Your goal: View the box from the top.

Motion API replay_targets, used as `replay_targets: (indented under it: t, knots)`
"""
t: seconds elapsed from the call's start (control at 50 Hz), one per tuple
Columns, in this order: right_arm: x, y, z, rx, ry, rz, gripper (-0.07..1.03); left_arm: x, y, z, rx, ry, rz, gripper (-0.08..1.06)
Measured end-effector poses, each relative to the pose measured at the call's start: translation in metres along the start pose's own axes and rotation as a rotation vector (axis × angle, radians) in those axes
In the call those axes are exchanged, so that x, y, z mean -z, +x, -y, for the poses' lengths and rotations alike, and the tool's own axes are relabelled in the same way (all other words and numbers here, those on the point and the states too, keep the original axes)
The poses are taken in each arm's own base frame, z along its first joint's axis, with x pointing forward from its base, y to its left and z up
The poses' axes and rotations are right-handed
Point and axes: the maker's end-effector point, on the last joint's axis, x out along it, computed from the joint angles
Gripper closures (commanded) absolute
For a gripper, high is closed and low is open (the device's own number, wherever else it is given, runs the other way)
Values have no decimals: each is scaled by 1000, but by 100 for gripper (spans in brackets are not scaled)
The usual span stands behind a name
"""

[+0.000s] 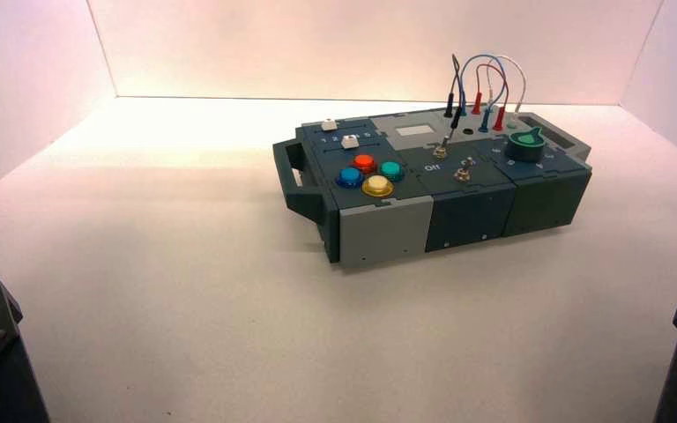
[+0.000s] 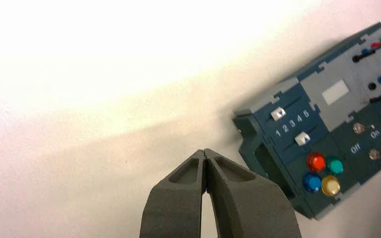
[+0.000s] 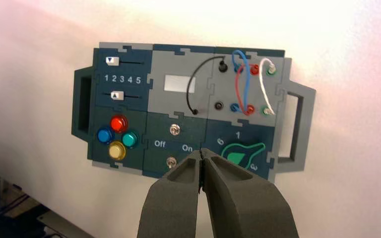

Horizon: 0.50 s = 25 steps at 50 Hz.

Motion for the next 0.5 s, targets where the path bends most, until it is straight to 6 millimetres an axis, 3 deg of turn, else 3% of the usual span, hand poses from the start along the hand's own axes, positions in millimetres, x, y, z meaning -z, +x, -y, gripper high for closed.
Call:
replay_targets:
  t: [0.5]
  knots:
    - [14,-1,-1,-19,24,-81,99,9,-8,38,74,64,-103,101]
